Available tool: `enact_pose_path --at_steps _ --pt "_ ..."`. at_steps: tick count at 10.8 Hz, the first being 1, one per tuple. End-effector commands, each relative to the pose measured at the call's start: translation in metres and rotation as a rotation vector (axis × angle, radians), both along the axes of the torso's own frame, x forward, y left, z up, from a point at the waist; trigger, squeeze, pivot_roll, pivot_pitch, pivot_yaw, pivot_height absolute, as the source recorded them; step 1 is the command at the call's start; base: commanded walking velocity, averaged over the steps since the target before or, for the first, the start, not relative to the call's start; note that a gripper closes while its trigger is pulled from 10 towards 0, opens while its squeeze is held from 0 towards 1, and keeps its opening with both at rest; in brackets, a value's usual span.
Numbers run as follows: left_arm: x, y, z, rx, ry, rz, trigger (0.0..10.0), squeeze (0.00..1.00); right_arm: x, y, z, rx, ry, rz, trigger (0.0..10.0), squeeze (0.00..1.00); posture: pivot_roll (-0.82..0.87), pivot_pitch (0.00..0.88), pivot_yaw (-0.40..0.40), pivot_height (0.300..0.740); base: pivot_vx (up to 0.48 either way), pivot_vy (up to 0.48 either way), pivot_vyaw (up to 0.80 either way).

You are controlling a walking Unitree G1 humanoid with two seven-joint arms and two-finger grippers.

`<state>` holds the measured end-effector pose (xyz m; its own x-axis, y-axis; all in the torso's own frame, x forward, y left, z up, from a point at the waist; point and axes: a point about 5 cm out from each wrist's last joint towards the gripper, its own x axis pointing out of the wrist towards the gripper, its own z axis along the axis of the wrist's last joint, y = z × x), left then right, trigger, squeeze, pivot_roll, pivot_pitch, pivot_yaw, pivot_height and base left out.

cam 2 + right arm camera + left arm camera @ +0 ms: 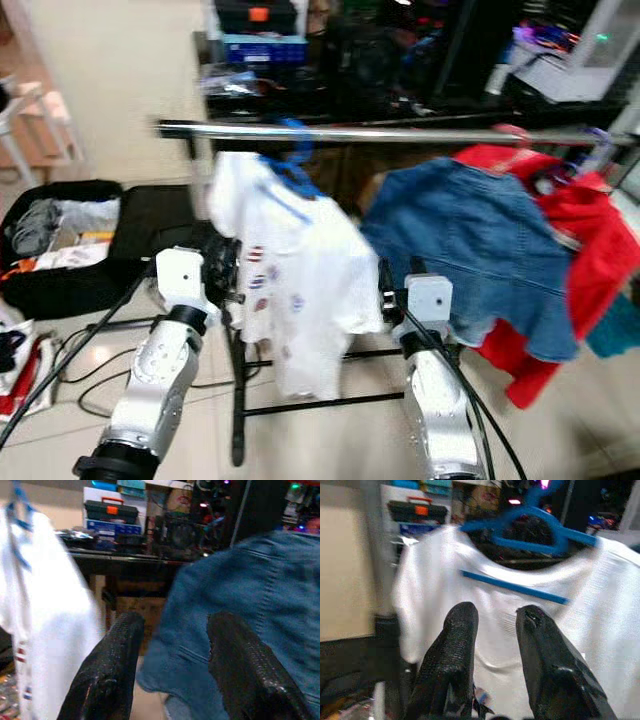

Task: Hang hanger

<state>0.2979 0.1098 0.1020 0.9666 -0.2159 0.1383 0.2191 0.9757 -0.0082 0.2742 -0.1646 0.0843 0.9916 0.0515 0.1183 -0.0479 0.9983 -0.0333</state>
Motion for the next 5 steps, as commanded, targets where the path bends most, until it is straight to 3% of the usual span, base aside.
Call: enact_pose_path --at_steps 1,5 --pt "0.0023 -0.0076 0.0024 0.011 -0.008 -0.035 10.0 0.0 0.0003 -0.0071 0.0032 -0.011 -0.009 -0.021 10.0 0.0 0.1 0.037 -0.044 0.74 0.0 -0.446 0.0" --pt "0.0051 -0.0096 0.0034 0.016 -0.014 -0.053 10.0 0.0 0.0007 -0.0127 0.0023 -0.018 -0.006 -0.037 10.0 0.0 0.1 0.015 -0.038 0.74 0.0 -0.435 0.0"
